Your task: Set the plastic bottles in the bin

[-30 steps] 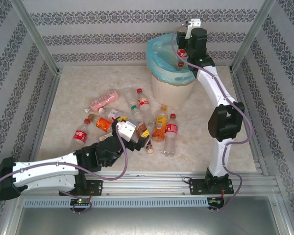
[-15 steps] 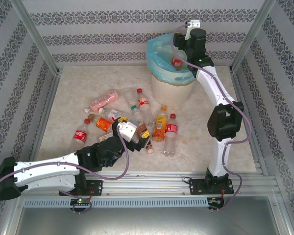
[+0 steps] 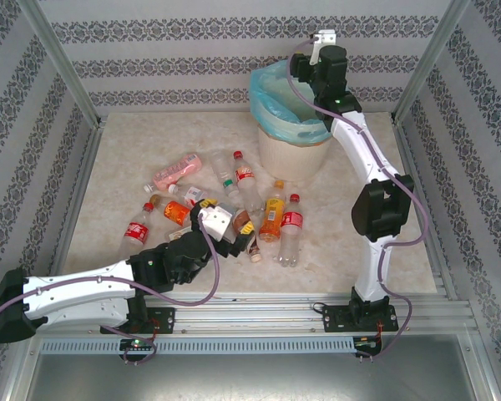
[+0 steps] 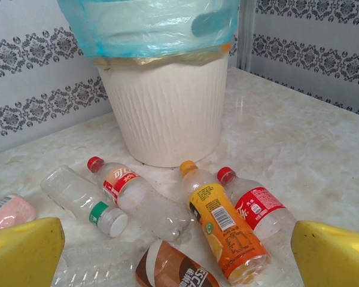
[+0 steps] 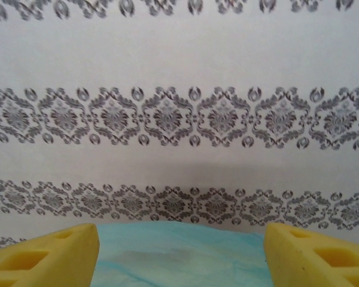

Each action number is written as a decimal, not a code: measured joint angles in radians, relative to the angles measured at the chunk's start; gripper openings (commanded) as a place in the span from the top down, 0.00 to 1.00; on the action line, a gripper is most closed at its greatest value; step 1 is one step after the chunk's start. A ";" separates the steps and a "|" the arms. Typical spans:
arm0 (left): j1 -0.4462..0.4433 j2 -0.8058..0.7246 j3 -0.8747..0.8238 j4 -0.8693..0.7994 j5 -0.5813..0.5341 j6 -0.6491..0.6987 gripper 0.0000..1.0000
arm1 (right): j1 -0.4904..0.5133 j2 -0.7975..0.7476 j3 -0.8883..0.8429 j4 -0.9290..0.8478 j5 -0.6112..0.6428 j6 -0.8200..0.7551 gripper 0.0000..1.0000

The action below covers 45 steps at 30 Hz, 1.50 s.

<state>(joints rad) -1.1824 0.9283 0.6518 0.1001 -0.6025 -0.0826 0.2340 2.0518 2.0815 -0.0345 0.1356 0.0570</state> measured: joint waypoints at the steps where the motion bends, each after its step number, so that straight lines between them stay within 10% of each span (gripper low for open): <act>1: 0.000 -0.004 0.000 -0.004 0.000 0.000 0.02 | 0.006 -0.004 0.003 0.000 0.002 -0.004 0.27; 10: 0.008 -0.079 0.042 -0.184 -0.011 -0.077 0.10 | 0.130 -0.202 -0.083 -0.053 0.005 -0.055 0.28; 18: 0.039 -0.136 0.201 -0.539 -0.028 -0.219 0.11 | 0.387 -0.662 -0.463 -0.009 -0.043 -0.081 0.31; 26: 0.125 -0.009 0.337 -0.832 0.116 -0.390 0.17 | 0.412 -0.969 -0.952 -0.041 -0.017 0.079 0.38; 45: 0.084 0.889 0.778 -0.735 0.595 -0.563 0.22 | 0.330 -1.669 -1.219 -0.515 0.417 0.156 0.41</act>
<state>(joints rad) -1.0985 1.8175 1.4296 -0.6350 -0.0071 -0.6453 0.5644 0.3824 0.8627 -0.5491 0.5522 0.2127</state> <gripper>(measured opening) 0.783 0.593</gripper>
